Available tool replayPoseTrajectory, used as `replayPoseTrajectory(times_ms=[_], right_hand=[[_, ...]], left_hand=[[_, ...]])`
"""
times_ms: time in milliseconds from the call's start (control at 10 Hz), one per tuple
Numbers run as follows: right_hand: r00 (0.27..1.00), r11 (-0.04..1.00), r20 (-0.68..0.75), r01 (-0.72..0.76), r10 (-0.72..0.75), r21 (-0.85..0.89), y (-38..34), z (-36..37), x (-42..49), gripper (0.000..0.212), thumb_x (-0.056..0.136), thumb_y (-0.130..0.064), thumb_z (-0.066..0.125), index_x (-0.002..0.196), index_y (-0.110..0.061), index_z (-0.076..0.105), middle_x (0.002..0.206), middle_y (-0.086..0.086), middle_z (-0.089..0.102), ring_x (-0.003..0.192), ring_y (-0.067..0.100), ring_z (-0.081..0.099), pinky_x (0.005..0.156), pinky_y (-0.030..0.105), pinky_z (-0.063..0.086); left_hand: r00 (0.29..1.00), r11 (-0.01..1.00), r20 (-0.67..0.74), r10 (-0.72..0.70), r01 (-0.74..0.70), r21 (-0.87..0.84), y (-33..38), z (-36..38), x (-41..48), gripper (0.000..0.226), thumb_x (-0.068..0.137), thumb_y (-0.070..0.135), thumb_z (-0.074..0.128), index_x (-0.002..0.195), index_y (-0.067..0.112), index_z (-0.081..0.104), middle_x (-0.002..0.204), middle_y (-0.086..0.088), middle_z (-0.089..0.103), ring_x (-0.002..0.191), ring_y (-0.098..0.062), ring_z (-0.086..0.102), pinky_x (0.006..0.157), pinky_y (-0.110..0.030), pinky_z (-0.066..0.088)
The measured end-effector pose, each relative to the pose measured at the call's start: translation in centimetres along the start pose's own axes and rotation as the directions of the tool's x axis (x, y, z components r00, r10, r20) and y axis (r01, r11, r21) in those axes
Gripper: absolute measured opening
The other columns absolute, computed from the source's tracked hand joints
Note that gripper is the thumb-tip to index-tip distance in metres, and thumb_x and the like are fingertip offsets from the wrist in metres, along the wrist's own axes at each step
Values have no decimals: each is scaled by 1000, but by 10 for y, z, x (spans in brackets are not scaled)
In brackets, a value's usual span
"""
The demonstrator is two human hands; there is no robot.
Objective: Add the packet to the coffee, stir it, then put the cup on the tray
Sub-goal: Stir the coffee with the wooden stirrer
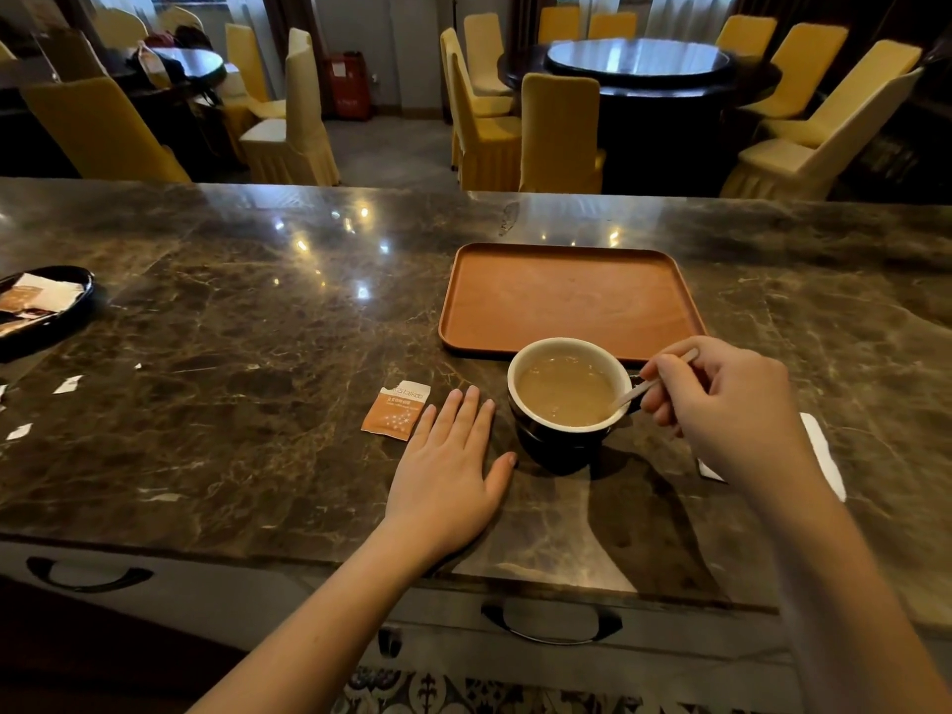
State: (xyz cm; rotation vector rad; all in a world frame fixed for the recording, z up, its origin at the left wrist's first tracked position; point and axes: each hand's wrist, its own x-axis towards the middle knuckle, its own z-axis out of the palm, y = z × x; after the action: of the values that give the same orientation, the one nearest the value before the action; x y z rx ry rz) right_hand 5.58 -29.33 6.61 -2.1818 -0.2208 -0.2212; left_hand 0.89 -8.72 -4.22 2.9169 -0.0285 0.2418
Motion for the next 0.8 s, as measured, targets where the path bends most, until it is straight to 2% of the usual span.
replayPoseTrajectory(times_ms=[200,400,500,600,700,800], right_hand=[[992,997,-113,56,-62,-52,2,11,3,16,91,-16,49,81,-18,63,67,-3,65,63,8,62,54,16,43],[997,995,-25,79,-77,68,1,26,-4,15,91,-16,50,85,-19,63,70,-8,65,66,8,63,59,16,50],[995,989,58,74,-82,131,-1,24,-8,15,90,-17,51,83,-21,64,68,-9,66,65,3,63,54,8,49],[990,992,111,77,-89,105,-1,12,-8,17,89,-18,52,79,-24,64,65,-8,66,61,5,63,51,12,47],[989,990,60,139,-138,-9,-1,1,-6,17,90,-17,51,79,-22,63,66,-6,64,61,10,61,54,19,47],[974,975,-36,220,-222,-43,-2,-5,-6,15,90,-14,50,84,-18,63,68,-2,64,64,11,61,57,22,49]], left_hand=[[1000,1000,4,-3,3,-3,1,0,0,63,91,53,18,144,22,5,155,0,-2,140,-11,-8,111,-30,-11],[1000,1000,2,0,0,-3,0,0,0,62,91,53,18,143,22,4,155,1,-2,140,-10,-9,109,-28,-12],[1000,1000,-3,1,-1,-4,0,0,0,62,91,53,18,143,23,5,155,1,-1,140,-10,-8,109,-28,-13],[1000,1000,-5,-3,3,-5,0,0,0,62,91,53,19,144,22,5,155,1,-1,140,-10,-8,109,-28,-13],[1000,1000,-6,-5,4,-5,0,1,0,62,91,53,19,144,22,5,155,1,-1,140,-10,-8,109,-28,-13],[1000,1000,-6,-1,1,-10,-1,1,1,62,91,53,19,144,23,5,155,1,-1,140,-10,-8,109,-28,-12]])
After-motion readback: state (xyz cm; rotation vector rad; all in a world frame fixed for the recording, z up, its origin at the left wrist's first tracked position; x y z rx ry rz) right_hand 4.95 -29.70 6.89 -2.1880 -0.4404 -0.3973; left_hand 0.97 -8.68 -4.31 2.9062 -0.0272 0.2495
